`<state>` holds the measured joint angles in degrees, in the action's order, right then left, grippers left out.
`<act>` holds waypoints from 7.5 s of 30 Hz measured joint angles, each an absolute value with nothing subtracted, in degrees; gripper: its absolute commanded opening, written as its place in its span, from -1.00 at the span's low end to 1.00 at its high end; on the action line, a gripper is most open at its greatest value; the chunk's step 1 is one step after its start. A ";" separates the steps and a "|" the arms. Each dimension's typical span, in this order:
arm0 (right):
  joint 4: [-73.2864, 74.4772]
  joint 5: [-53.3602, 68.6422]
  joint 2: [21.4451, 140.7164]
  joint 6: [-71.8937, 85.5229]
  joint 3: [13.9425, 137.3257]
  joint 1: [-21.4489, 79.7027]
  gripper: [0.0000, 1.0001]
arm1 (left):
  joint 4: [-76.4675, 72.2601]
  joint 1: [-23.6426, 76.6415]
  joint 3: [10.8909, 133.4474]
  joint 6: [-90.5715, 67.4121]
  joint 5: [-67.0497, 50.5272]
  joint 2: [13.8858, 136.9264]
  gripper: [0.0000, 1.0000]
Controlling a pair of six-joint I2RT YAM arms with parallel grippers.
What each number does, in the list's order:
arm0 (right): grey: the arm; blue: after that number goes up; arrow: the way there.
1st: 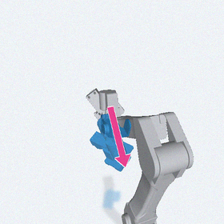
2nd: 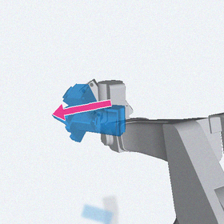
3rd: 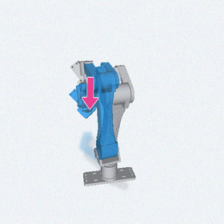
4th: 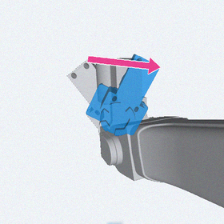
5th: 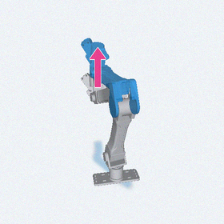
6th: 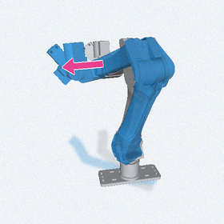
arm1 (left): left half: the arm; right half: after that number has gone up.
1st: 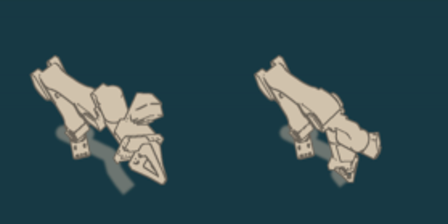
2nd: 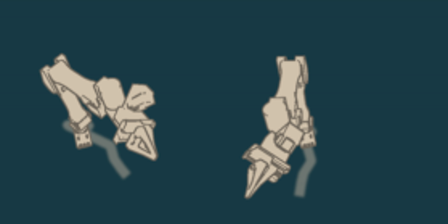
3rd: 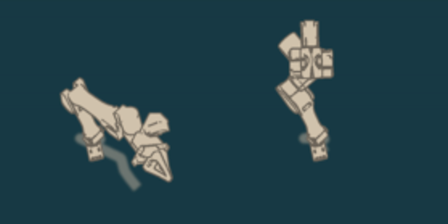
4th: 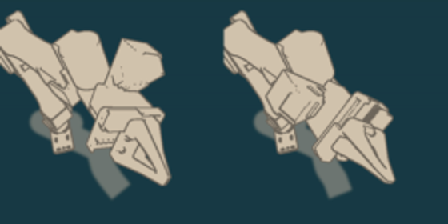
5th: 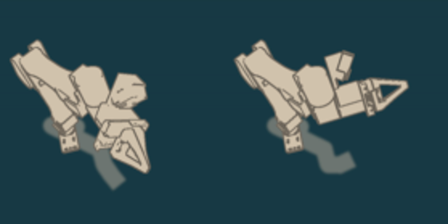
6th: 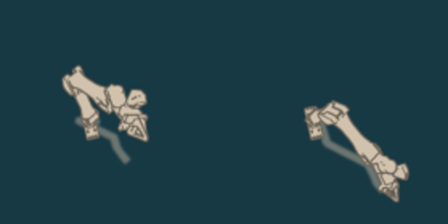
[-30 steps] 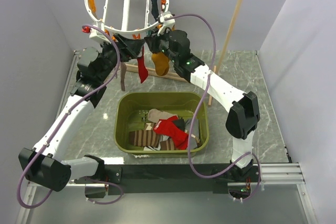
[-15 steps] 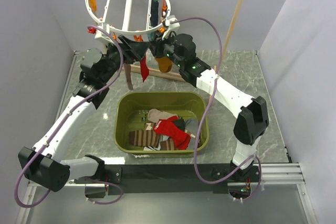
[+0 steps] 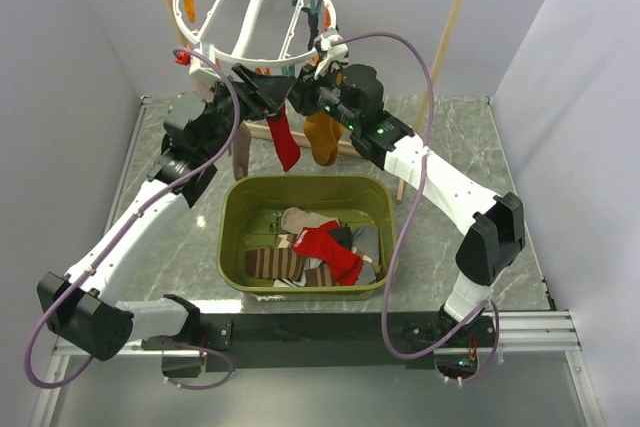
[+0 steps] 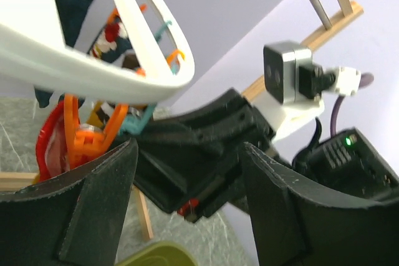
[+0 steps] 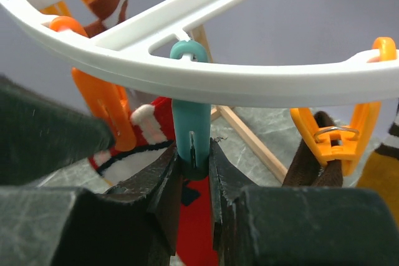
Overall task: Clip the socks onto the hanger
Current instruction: Open the clamp at the hanger, then pick up the sock from the bin, then clamp the sock onto the hanger.
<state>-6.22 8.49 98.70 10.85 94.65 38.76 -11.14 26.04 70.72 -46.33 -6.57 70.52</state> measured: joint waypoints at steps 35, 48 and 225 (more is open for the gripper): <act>-1.91 14.44 97.32 9.93 94.96 38.72 -0.68 | -16.08 24.16 72.99 -39.29 -5.34 77.93 0.38; -0.40 14.87 97.32 9.45 96.20 38.63 -0.69 | -16.86 23.05 73.73 -37.10 -9.82 79.24 0.15; -28.49 -18.57 80.55 14.41 67.11 50.22 -1.00 | -24.18 22.68 72.23 -47.77 -15.20 77.32 -0.49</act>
<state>-28.49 -18.57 80.55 14.41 67.11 50.22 -24.18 22.68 72.23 -47.77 -15.20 77.32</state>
